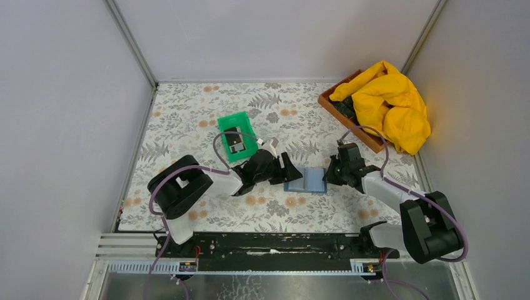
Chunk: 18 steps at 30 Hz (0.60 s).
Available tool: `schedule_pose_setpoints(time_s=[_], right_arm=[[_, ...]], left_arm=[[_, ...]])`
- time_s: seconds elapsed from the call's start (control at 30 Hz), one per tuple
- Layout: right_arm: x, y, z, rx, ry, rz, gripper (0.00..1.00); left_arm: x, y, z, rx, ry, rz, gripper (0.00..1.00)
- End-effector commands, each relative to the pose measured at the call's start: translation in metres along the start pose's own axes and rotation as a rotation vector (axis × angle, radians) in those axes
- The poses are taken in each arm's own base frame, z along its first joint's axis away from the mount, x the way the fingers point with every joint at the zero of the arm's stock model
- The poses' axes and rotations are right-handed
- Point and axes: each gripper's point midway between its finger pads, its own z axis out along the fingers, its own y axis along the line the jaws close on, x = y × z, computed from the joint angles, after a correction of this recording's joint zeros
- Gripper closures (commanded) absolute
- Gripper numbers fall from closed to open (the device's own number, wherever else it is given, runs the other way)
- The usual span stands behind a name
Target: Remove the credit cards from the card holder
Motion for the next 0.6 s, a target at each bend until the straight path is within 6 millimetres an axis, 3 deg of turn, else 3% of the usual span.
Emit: schedule_pose_setpoints(time_s=[0.0,0.57], right_arm=[[0.005,0.002,0.001,-0.024,0.012,-0.002,1.0],[0.007,0.002,0.002,-0.026,0.014,-0.001,1.0]], left_arm=[[-0.011,-0.025,0.0,0.068,-0.011,0.027,0.24],[-0.01,-0.049,0.007,0.12,0.013,0.043,0.25]])
